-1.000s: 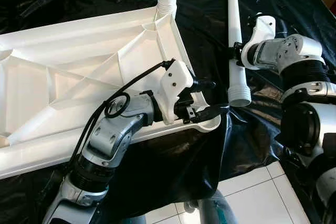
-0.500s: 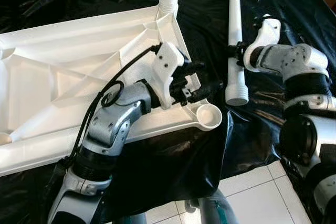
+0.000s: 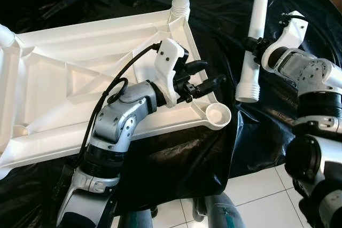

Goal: Building children table

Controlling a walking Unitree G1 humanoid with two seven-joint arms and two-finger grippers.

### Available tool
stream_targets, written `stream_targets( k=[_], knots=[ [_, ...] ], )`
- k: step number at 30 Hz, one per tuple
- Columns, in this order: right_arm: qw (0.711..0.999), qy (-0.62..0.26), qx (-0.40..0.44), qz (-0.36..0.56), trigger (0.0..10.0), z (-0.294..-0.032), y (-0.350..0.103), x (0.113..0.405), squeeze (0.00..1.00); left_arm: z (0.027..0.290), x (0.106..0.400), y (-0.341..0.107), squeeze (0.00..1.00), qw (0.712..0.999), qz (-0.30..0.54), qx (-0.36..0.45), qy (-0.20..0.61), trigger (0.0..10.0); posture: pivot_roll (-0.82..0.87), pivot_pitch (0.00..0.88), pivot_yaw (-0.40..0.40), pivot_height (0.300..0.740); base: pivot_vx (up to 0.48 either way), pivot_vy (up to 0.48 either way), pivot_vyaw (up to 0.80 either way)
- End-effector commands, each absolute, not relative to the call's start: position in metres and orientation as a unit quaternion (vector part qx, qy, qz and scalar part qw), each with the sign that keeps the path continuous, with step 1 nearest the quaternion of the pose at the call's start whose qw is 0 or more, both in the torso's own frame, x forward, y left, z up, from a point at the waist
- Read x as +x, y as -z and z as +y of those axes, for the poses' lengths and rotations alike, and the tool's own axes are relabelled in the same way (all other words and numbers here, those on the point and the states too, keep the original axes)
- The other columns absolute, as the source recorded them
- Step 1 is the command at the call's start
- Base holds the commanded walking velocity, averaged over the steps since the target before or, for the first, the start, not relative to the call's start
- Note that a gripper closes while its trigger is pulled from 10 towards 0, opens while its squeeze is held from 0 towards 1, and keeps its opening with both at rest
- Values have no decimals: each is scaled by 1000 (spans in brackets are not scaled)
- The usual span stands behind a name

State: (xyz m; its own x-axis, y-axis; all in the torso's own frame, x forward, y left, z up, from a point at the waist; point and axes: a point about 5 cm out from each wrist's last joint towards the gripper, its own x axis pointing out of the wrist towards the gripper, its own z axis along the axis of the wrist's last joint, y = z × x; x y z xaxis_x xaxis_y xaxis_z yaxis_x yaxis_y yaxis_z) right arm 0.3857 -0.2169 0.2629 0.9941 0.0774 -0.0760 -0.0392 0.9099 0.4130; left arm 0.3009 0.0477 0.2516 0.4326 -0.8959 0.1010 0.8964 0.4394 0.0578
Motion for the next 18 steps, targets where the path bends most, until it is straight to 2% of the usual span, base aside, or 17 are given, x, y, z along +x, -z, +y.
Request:
stream_targets(
  k=[1, 5, 9, 10, 15, 18],
  knots=[
    [976, -32, 212, 25, 10000, -217, -266, 383, 0, 46, 301, -250, 0, 848, -50, -4, 528, 10000, -5, 171, 4, 740, 0, 0, 0],
    [983, -17, 174, -46, 10000, -211, -260, 373, 0, 48, 305, -249, 0, 853, -49, -18, 520, 10000, -8, 161, 9, 740, 0, 0, 0],
    [984, -18, 166, -66, 10000, -208, -257, 368, 0, 50, 306, -250, 0, 850, -60, -27, 522, 10000, -8, 160, 9, 740, 0, 0, 0],
    [982, -12, 168, -83, 10000, -208, -253, 365, 0, 53, 308, -252, 1000, 852, -58, -51, 518, 10000, -11, 151, 4, 740, 0, 0, 0],
    [979, -8, 170, -114, 10000, -207, -245, 357, 0, 56, 314, -255, 1000, 860, -63, -74, 500, 10000, -13, 143, -1, 740, 0, 0, 0],
    [976, -20, 164, -145, 10000, -205, -248, 351, 0, 58, 317, -260, 1000, 868, -85, -59, 485, 10000, -14, 138, -3, 740, 0, 0, 0]
  ],
)
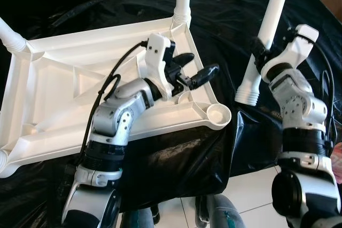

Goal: Building children table

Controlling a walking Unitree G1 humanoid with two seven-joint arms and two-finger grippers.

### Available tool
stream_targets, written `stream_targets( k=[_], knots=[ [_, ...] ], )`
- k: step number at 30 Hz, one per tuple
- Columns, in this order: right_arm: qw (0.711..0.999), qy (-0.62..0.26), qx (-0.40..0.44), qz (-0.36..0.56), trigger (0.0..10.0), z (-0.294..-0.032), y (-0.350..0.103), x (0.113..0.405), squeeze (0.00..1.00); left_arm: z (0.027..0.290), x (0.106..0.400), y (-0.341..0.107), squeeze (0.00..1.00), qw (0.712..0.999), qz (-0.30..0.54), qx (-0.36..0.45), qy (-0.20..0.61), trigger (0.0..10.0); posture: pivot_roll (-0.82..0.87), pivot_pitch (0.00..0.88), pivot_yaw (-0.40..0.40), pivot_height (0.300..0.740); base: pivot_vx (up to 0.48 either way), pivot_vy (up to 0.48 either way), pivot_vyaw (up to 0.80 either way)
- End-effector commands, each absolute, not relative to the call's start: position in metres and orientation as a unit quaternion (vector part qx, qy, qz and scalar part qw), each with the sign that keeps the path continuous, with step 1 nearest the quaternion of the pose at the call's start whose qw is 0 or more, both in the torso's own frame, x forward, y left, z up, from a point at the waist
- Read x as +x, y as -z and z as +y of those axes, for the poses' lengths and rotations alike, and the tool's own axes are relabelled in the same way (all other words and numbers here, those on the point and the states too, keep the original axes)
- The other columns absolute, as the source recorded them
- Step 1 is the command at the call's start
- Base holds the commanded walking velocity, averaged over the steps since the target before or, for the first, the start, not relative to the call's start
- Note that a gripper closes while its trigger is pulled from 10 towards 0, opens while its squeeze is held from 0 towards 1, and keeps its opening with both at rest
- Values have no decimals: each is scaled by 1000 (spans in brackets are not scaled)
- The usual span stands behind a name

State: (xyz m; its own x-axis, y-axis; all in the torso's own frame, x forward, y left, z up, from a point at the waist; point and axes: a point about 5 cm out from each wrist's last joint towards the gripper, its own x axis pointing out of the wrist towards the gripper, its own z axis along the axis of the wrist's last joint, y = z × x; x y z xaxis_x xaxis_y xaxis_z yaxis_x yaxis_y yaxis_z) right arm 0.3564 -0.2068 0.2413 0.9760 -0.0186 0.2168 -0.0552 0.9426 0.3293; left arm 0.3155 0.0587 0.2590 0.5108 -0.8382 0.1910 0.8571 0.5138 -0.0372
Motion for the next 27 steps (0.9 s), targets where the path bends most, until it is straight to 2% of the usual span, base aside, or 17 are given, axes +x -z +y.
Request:
stream_targets(
  k=[1, 9, 10, 15, 21, 25, 27],
  knots=[
    [976, -20, 164, -145, 10000, -205, -248, 351, 0, 58, 317, -260, 1000, 868, -85, -59, 485, 10000, -14, 138, -3, 740, 0, 0, 0],
    [970, -45, 139, -194, 10000, -198, -254, 341, 0, 59, 322, -267, 1000, 871, -103, -54, 478, 10000, -14, 135, -7, 740, 0, 0, 0],
    [967, -75, 107, -218, 10000, -187, -257, 336, 0, 58, 329, -274, 0, 878, -114, -46, 463, 10000, -15, 126, -6, 740, 0, 0, 0],
    [965, -98, 81, -230, 10000, -179, -258, 332, 0, 57, 330, -279, 0, 875, -125, -47, 466, 10000, -15, 120, -4, 740, 0, 0, 0],
    [958, -151, 29, -240, 10000, -164, -256, 327, 0, 55, 324, -290, 0, 849, -157, -75, 499, 10000, -22, 91, -4, 740, 0, 0, 0],
    [956, -163, 19, -242, 10000, -162, -256, 326, 0, 55, 324, -292, 0, 846, -163, -79, 501, 10000, -22, 91, -4, 740, 0, 0, 0],
    [954, -180, -1, -241, 10000, -159, -253, 327, 0, 55, 326, -293, 0, 841, -167, -73, 509, 10000, -26, 56, 1, 740, 0, 0, 0]
  ],
)
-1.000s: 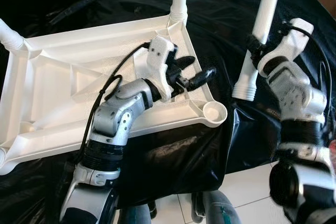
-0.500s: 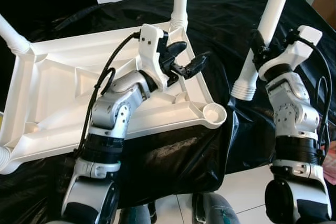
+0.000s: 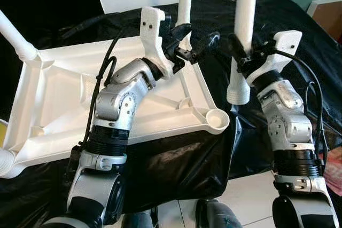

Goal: Building children table

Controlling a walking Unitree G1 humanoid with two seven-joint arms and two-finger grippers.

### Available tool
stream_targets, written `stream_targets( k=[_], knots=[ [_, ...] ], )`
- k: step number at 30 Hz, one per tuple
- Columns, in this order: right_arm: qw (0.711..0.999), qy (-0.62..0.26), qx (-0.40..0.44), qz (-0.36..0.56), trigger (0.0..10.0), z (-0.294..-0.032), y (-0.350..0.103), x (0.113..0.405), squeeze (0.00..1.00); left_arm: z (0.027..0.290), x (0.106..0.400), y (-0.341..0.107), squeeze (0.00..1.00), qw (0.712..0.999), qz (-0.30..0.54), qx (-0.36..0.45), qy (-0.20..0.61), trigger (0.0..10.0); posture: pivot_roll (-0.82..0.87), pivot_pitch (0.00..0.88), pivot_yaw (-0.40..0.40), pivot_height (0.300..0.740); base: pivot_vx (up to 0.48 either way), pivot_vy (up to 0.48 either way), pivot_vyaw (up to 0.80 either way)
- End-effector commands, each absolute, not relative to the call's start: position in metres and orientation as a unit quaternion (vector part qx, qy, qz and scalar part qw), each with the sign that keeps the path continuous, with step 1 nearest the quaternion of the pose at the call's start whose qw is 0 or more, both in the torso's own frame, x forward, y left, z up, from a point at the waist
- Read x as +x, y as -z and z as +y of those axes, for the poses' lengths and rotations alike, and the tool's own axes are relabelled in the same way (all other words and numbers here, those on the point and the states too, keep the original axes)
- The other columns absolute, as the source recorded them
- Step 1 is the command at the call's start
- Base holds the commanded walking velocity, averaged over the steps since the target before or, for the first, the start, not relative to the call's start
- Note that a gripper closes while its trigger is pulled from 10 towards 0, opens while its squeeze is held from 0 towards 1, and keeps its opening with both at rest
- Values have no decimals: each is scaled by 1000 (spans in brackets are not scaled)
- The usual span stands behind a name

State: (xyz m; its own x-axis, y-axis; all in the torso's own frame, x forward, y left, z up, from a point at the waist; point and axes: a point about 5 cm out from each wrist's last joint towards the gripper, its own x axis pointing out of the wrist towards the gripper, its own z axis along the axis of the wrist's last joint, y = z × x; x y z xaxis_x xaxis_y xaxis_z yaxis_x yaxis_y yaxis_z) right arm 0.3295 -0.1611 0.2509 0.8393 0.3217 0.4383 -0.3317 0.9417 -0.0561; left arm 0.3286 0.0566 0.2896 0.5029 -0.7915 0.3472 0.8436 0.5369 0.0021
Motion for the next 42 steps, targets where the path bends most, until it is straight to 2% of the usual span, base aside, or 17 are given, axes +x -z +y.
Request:
stream_targets(
  k=[1, 7, 18, 24, 29, 42],
  knots=[
    [953, -183, -6, -241, 10000, -159, -252, 327, 0, 55, 327, -293, 0, 841, -167, -73, 509, 10000, -26, 56, 1, 740, 0, 0, 0],
    [952, -191, -16, -240, 10000, -158, -251, 328, 0, 55, 328, -294, 0, 839, -168, -74, 512, 10000, -30, 30, 7, 740, 0, 0, 0],
    [942, -225, -49, -244, 10000, -156, -248, 330, 0, 56, 327, -299, 0, 817, -172, -88, 544, 10000, -30, 0, 22, 740, 0, 0, 0],
    [922, -291, -69, -247, 10000, -142, -244, 323, 0, 56, 331, -298, 0, 811, -135, -108, 560, 10000, -34, 0, 38, 740, 0, 0, 0],
    [915, -310, -76, -245, 10000, -138, -241, 320, 0, 54, 334, -297, 0, 810, -121, -117, 561, 10000, -36, 0, 43, 740, 0, 0, 0],
    [907, -348, -96, -216, 10000, -133, -225, 315, 0, 56, 344, -313, 0, 799, -96, -198, 560, 10000, -33, 0, 50, 740, 0, 0, 0]
  ],
)
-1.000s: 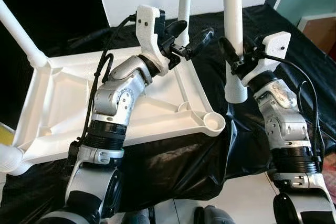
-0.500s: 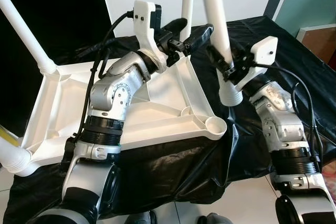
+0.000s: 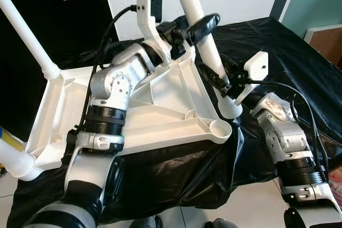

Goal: Building children table

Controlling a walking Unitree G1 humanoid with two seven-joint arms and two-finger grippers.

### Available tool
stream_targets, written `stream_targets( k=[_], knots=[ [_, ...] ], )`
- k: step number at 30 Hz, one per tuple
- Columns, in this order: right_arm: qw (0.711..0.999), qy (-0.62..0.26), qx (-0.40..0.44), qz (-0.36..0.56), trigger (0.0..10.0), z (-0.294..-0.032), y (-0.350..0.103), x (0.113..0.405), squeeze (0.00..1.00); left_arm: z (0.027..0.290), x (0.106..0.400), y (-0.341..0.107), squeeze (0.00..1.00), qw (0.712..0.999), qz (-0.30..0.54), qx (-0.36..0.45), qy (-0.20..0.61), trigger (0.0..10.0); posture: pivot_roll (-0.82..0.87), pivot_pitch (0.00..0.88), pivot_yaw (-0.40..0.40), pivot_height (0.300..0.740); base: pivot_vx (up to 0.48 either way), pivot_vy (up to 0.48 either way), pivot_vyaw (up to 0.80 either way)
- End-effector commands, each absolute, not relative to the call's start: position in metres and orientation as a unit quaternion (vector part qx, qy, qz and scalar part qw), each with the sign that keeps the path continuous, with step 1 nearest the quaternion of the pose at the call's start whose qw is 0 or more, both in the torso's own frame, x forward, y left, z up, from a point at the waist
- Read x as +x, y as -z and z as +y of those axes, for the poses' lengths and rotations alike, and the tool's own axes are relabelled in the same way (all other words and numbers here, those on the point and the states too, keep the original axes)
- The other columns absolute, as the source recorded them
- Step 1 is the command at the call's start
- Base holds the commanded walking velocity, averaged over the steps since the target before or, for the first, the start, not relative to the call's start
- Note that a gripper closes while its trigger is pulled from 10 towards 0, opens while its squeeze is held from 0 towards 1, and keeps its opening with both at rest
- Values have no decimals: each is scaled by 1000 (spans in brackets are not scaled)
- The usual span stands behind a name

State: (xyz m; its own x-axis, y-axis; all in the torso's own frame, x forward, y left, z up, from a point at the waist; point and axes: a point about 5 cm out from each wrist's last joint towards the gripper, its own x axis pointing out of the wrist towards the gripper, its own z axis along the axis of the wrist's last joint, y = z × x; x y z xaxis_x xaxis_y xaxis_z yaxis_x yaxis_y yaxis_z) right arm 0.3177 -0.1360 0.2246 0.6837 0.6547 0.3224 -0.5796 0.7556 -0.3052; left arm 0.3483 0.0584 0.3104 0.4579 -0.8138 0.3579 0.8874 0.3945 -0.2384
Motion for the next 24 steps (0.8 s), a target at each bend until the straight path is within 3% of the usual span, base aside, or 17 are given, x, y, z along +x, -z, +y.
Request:
stream_targets(
  k=[1, 5, 6, 7, 24],
  knots=[
    [907, -349, -96, -214, 10000, -133, -224, 315, 0, 55, 344, -314, 0, 798, -92, -201, 560, 10000, -33, 3, 50, 740, 0, 0, 0],
    [906, -352, -96, -213, 10000, -133, -224, 315, 0, 53, 346, -313, 0, 801, -67, -212, 556, 10000, -33, 8, 49, 740, 0, 0, 0],
    [906, -352, -99, -213, 10000, -133, -224, 315, 0, 51, 347, -312, 0, 802, -56, -221, 553, 2314, -32, 13, 48, 740, 0, 0, 0],
    [906, -352, -101, -213, 10000, -134, -224, 315, 0, 50, 347, -311, 0, 799, -52, -229, 554, 0, -33, 14, 48, 740, 0, 0, 0],
    [906, -352, -102, -211, 10000, -133, -224, 315, 0, 55, 348, -315, 0, 801, -53, -244, 544, 0, -25, 28, 44, 740, 0, 0, 0]
  ],
)
